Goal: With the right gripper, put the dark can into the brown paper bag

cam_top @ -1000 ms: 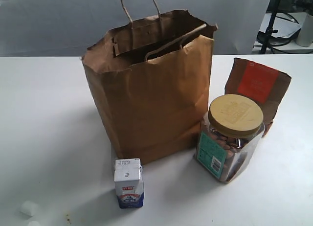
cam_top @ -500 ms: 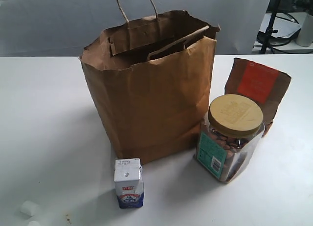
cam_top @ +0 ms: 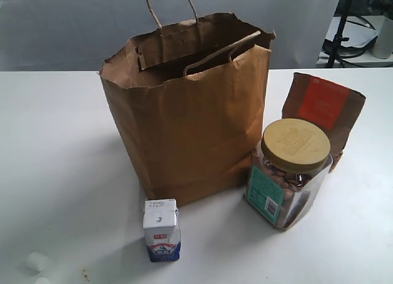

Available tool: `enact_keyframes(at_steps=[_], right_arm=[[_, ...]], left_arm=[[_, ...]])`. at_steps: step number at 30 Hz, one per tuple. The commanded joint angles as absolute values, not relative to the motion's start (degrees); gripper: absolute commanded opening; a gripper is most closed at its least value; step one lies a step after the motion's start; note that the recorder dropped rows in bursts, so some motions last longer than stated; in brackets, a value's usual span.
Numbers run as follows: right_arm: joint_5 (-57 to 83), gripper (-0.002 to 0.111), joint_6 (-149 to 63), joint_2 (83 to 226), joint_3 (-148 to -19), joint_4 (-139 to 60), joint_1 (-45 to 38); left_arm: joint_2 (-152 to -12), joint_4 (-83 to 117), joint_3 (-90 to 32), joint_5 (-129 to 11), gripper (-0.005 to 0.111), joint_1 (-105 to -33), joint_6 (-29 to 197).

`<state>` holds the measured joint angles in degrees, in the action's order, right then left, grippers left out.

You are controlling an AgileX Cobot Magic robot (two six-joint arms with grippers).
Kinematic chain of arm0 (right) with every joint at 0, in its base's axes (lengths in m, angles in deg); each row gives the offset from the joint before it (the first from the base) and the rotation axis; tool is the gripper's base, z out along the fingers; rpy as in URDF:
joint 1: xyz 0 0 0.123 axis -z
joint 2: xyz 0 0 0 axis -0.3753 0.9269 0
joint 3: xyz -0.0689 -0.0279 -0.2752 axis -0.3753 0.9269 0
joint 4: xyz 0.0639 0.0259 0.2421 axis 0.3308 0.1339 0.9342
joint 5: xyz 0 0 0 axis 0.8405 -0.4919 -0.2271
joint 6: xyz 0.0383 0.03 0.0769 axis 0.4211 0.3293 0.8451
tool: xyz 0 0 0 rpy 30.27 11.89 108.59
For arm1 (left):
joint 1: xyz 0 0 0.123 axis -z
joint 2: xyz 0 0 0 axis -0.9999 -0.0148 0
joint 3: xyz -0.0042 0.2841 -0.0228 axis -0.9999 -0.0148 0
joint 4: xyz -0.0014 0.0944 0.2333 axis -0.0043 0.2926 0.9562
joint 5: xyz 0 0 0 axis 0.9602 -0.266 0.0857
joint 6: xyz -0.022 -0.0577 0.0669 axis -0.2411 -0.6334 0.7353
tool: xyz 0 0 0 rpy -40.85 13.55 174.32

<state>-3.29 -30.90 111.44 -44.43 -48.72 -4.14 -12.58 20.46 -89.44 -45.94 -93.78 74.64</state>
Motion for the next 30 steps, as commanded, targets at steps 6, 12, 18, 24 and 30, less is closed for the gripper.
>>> enact_keyframes(at_steps=[6, 12, 18, 24, 30], right_arm=[[4.62, 0.000, -29.54, 97.94, -28.98, -41.28, 4.70], [5.36, 0.000, -29.70, 88.58, -20.86, -41.28, 5.55], [3.51, 0.000, -32.25, 82.68, -18.58, -41.79, 5.55], [3.75, 0.000, -35.94, 82.68, -18.58, -42.08, 5.55], [3.33, 0.000, -35.71, 82.68, -18.58, -41.41, 5.55]], left_arm=[[-12.38, 20.61, -89.65, -46.47, 0.000, -93.88, 74.43], [-12.38, 20.61, -89.65, -46.47, 0.000, -93.88, 74.43], [-12.38, 20.61, -89.65, -46.47, 0.000, -93.88, 74.43], [-12.38, 20.61, -89.65, -46.47, 0.000, -93.88, 74.43], [-12.38, 20.61, -89.65, -46.47, 0.000, -93.88, 74.43]])
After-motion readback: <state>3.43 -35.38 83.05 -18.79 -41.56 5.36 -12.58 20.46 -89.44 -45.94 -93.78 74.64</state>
